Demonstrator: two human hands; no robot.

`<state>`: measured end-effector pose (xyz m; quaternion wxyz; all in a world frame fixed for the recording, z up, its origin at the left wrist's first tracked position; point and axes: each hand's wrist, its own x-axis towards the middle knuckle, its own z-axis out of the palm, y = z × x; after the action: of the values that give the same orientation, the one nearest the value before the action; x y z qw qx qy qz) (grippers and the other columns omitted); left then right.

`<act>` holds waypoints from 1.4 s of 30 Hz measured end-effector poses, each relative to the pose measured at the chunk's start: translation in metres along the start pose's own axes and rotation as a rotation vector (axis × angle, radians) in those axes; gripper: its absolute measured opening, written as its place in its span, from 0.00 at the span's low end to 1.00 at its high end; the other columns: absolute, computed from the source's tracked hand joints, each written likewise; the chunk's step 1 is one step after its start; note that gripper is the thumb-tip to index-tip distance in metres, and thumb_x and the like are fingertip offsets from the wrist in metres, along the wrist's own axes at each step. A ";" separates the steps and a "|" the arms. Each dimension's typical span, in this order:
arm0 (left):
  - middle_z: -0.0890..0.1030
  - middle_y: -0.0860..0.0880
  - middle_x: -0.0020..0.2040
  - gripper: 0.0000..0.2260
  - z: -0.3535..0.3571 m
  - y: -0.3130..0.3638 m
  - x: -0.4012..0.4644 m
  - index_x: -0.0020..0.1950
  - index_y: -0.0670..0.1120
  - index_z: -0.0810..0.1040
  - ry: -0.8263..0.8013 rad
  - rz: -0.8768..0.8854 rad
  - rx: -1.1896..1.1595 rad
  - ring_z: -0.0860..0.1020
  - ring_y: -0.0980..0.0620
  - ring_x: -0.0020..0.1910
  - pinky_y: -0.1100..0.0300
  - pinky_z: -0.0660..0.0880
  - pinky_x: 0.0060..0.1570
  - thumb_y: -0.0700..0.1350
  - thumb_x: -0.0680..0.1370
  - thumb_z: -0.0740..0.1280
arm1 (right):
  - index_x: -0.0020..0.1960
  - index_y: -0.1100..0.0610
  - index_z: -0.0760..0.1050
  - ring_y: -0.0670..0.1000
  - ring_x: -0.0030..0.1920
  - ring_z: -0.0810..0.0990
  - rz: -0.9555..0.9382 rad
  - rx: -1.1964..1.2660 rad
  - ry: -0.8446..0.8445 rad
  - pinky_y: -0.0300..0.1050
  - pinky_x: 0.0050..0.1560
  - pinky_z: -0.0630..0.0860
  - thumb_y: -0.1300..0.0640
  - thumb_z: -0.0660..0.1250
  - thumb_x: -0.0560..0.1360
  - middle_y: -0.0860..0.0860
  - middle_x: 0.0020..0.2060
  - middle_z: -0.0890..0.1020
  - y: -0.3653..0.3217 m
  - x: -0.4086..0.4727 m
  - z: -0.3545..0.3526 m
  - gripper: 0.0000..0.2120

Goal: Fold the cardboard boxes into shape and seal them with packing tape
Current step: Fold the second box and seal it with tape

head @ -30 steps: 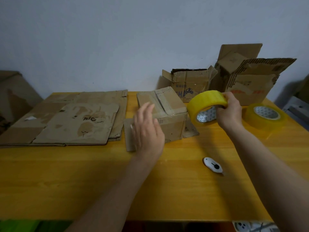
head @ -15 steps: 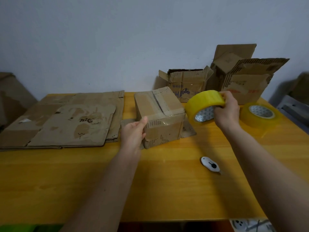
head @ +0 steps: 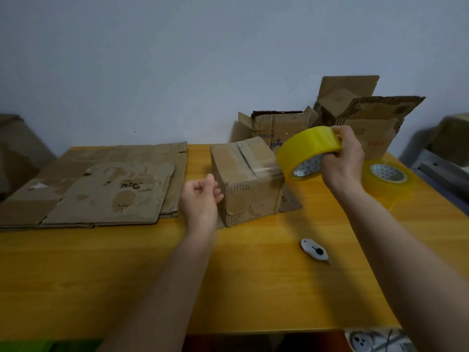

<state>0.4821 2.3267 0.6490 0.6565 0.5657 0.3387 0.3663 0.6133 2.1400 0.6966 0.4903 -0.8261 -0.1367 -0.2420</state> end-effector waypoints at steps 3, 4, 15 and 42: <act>0.78 0.49 0.42 0.06 -0.002 0.000 0.004 0.47 0.44 0.75 -0.046 -0.119 0.006 0.77 0.55 0.40 0.63 0.77 0.41 0.46 0.80 0.64 | 0.64 0.54 0.67 0.49 0.54 0.70 0.030 -0.005 -0.006 0.50 0.46 0.72 0.73 0.58 0.70 0.48 0.52 0.71 -0.002 -0.002 0.003 0.26; 0.77 0.49 0.41 0.06 -0.003 -0.001 0.005 0.47 0.44 0.75 -0.059 -0.129 0.023 0.76 0.55 0.39 0.63 0.76 0.40 0.46 0.80 0.64 | 0.65 0.54 0.66 0.49 0.53 0.70 0.047 0.002 -0.001 0.48 0.45 0.71 0.74 0.59 0.70 0.48 0.52 0.71 -0.002 -0.001 0.003 0.27; 0.78 0.46 0.47 0.09 0.013 -0.020 0.013 0.48 0.44 0.75 -0.122 -0.256 0.178 0.76 0.51 0.42 0.56 0.76 0.46 0.49 0.80 0.64 | 0.60 0.58 0.73 0.55 0.55 0.74 0.168 -0.004 0.034 0.48 0.45 0.70 0.73 0.60 0.71 0.56 0.54 0.77 0.013 0.009 0.005 0.21; 0.60 0.39 0.76 0.33 0.018 -0.036 -0.001 0.76 0.37 0.55 -0.452 1.048 1.204 0.59 0.43 0.75 0.47 0.49 0.74 0.38 0.72 0.61 | 0.58 0.55 0.69 0.61 0.56 0.75 0.158 -0.225 -0.033 0.61 0.50 0.75 0.69 0.60 0.73 0.57 0.54 0.77 0.037 0.044 0.008 0.16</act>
<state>0.5011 2.3137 0.6153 0.0379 0.9648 0.0291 0.2584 0.6703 2.1289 0.6893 0.4099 -0.8878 -0.0513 -0.2030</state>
